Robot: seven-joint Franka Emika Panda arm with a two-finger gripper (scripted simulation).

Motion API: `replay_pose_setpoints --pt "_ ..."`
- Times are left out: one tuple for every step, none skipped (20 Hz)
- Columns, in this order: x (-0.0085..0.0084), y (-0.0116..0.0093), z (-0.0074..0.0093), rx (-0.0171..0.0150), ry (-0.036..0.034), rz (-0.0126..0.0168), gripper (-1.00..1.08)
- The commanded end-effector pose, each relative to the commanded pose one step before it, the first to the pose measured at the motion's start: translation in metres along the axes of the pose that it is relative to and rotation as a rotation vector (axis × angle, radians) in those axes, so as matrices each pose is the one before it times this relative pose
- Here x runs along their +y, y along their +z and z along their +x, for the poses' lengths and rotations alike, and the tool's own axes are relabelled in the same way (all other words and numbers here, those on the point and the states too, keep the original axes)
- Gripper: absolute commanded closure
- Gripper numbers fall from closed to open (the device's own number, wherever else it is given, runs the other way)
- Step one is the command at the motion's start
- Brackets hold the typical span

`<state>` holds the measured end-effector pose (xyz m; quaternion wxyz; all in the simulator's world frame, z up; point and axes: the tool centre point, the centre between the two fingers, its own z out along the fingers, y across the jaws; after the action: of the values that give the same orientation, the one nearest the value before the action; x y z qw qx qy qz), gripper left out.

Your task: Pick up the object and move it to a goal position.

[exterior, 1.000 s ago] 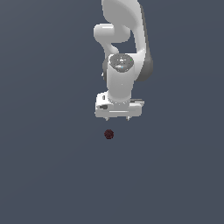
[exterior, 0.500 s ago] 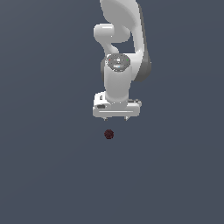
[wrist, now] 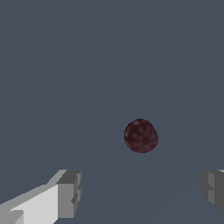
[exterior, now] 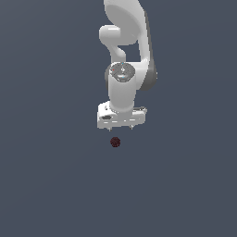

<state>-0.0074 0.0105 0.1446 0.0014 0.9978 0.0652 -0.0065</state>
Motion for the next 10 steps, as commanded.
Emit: replay_pose_setpoints --pt "0.00313 0.00674 0.00076 0.00062 -0.04876 -0.00132 -0.92" --pt "0.00139 0.00304 0.00029 0.00042 -0.02246 -0.00050 -0.92" --pt "0.00145 0.00322 0.00025 0.00046 -0.02380 -0.00046 -0.92" --pt "0.00151 0.00340 0.00021 0.00050 -0.02514 -0.00042 -0.92" --pt "0.00155 0.00350 0.00015 0.00054 -0.02587 -0.00036 -0.92" --pt "0.00153 0.00350 0.00009 0.00057 -0.02587 -0.00029 -0.92" --pt "0.00150 0.00350 0.00003 0.00061 -0.02588 -0.00022 -0.92" --pt "0.00148 0.00350 -0.00003 0.00065 -0.02586 -0.00015 -0.92" --pt "0.00144 0.00348 -0.00008 0.00069 -0.02574 -0.00009 -0.92" --pt "0.00135 0.00333 -0.00013 0.00070 -0.02461 -0.00003 -0.92"
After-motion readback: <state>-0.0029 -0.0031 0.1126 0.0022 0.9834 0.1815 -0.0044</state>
